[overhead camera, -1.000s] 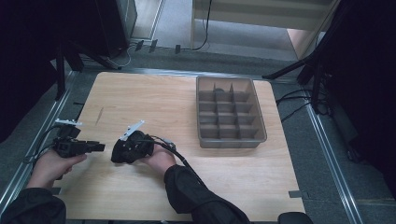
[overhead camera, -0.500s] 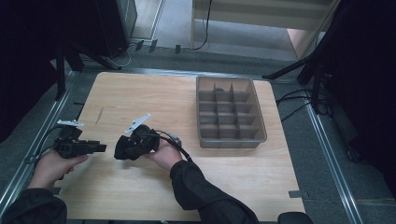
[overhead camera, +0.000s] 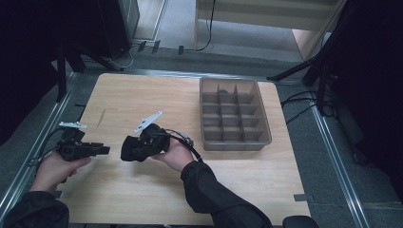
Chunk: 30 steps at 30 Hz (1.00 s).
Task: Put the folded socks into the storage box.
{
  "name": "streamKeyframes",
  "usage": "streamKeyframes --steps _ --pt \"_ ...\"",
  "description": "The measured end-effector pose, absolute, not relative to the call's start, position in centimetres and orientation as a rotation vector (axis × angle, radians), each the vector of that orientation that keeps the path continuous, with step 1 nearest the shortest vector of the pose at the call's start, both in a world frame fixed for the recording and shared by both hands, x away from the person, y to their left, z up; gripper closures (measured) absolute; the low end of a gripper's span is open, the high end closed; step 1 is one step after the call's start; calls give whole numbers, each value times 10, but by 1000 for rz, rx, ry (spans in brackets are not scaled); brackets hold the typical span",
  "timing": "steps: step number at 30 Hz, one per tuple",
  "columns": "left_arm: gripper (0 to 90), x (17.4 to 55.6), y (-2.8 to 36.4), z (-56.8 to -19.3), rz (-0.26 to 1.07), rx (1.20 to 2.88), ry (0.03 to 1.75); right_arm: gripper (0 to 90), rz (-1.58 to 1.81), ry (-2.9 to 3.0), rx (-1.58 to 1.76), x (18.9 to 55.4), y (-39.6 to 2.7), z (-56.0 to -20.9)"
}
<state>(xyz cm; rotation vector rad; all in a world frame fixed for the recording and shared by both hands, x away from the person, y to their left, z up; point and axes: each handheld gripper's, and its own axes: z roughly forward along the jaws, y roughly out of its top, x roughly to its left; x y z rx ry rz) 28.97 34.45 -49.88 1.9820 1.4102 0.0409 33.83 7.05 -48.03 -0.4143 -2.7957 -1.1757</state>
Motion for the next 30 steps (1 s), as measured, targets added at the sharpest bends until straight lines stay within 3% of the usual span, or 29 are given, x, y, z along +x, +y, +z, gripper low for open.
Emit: streamKeyframes --steps 30 --pt "495 310 305 -496 1 2066 1298 668 -1180 -2827 -503 346 -12 -443"
